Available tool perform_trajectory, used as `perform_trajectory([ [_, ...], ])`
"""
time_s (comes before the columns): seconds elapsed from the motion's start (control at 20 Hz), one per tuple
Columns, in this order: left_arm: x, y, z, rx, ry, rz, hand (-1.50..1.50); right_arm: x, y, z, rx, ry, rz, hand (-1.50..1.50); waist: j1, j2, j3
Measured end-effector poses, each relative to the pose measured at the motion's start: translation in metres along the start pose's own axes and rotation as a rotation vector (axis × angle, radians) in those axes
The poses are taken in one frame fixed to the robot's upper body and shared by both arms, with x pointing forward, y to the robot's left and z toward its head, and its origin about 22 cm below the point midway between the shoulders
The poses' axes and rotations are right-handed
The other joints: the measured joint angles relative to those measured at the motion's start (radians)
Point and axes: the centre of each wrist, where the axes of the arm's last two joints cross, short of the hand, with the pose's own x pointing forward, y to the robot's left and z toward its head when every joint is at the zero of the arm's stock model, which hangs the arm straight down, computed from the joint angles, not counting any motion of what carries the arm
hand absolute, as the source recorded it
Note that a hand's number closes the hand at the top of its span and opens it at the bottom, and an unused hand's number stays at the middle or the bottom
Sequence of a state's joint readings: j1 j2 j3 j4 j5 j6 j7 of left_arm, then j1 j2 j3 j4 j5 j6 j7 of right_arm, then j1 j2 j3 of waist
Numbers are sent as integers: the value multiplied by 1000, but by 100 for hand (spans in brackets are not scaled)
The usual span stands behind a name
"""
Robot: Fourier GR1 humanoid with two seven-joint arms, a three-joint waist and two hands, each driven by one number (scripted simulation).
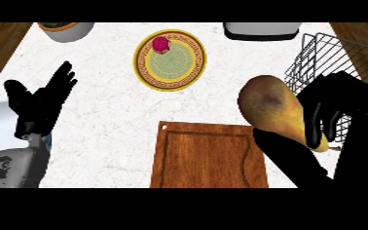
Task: Pick the pear from the cutting board and place it in the basket
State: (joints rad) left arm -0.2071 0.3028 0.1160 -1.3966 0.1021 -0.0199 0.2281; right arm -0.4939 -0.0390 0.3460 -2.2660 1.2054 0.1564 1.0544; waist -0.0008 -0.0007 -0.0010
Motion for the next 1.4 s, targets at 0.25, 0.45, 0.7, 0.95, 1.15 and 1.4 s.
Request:
perform_trajectory([
  [0.25,-6,2,1,5,-1,7,0,-29,-15,-28,-17,66,45,150,-2,1,1],
  [0.45,1,2,0,5,-7,3,0,-60,-21,-50,-5,100,80,150,-1,1,1],
  [0.7,-2,3,2,0,-10,4,0,-104,-20,-71,-4,122,73,150,0,1,2],
  [0.95,-4,2,1,-1,-5,6,0,-139,-12,-76,-6,132,47,150,0,1,1],
  [1.15,-1,1,-1,1,-6,5,0,-163,-5,-80,-107,233,31,-150,1,2,2],
  [1.4,-3,4,-1,-6,0,5,0,-187,-5,-100,-105,248,37,-150,2,1,1],
])
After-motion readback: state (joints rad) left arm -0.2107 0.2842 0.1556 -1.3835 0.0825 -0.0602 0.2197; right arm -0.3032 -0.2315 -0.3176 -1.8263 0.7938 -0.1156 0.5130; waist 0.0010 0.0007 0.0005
